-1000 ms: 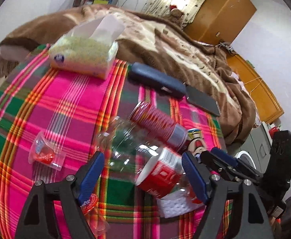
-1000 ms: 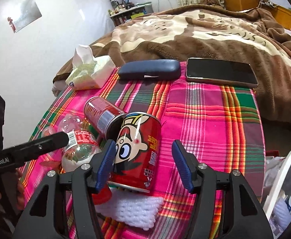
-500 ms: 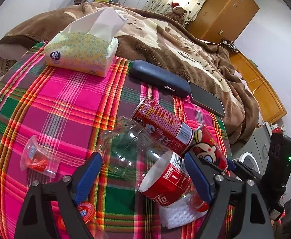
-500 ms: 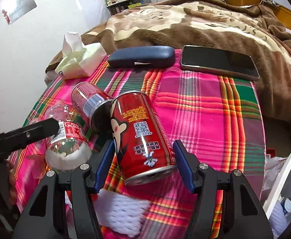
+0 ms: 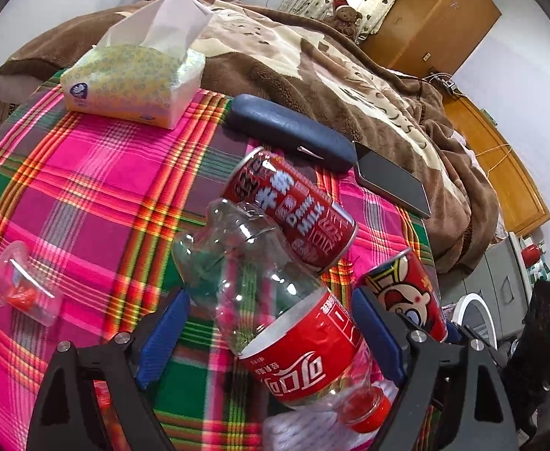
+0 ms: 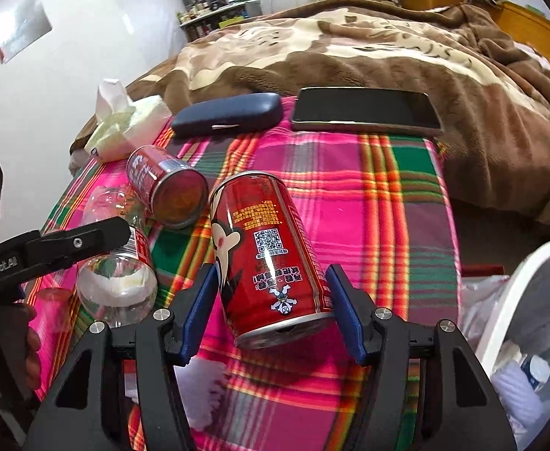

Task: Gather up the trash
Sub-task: 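Grasp the red can with the right tool while the left tool grasps the clear Coca-Cola bottle, then carry the red can and Coca-Cola bottle over the wastebasket and release both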

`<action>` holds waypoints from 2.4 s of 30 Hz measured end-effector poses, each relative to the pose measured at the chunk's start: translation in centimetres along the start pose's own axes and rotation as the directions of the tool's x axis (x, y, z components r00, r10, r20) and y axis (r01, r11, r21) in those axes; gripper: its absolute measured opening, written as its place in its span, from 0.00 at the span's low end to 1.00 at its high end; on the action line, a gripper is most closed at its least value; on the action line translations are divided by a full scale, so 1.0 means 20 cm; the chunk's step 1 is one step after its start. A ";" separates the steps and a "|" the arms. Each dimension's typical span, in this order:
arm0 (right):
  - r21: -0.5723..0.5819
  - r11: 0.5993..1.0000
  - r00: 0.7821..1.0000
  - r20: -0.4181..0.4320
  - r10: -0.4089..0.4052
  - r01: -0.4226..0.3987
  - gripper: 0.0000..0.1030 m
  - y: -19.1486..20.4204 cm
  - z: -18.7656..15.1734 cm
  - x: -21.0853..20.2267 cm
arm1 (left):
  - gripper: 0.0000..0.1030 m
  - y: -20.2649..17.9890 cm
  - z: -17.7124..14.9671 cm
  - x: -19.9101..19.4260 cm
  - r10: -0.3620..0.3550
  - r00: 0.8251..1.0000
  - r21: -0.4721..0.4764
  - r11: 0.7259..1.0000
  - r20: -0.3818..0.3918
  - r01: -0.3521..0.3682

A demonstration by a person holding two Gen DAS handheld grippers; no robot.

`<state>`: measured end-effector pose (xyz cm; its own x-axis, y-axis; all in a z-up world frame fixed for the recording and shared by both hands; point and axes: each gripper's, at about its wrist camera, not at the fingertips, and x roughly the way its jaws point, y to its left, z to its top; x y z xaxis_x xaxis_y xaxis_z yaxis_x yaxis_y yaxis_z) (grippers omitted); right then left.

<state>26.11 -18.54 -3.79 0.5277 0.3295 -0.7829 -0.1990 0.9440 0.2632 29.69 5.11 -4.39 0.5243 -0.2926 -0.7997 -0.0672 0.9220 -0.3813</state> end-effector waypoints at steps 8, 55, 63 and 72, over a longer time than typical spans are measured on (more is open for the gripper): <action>0.024 1.000 0.999 0.034 -0.012 0.011 0.58 -0.04 -0.02 -0.06 | 0.86 -0.04 -0.02 0.03 -0.011 1.000 0.021 1.000 -0.020 0.011; 0.066 0.996 0.973 0.228 0.041 -0.057 0.54 -0.11 -0.16 -0.42 | 0.63 -0.20 -0.19 -0.49 -0.215 0.965 0.091 0.975 0.151 0.203; 0.080 0.996 0.961 0.277 0.012 -0.036 0.54 -0.18 -0.20 -0.56 | 0.62 -0.33 -0.24 -0.55 -0.251 0.956 0.143 0.963 0.153 0.230; 0.137 0.990 0.944 0.322 -0.074 0.031 0.54 -0.38 -0.26 -0.74 | 0.62 -0.61 -0.31 -0.53 -0.298 0.947 0.227 0.937 0.119 0.266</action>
<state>15.56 -30.61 2.95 0.7787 0.2465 -0.5769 -0.0675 0.9472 0.3135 19.72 -4.60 5.88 0.6177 -0.5214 -0.5887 0.2689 0.8435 -0.4650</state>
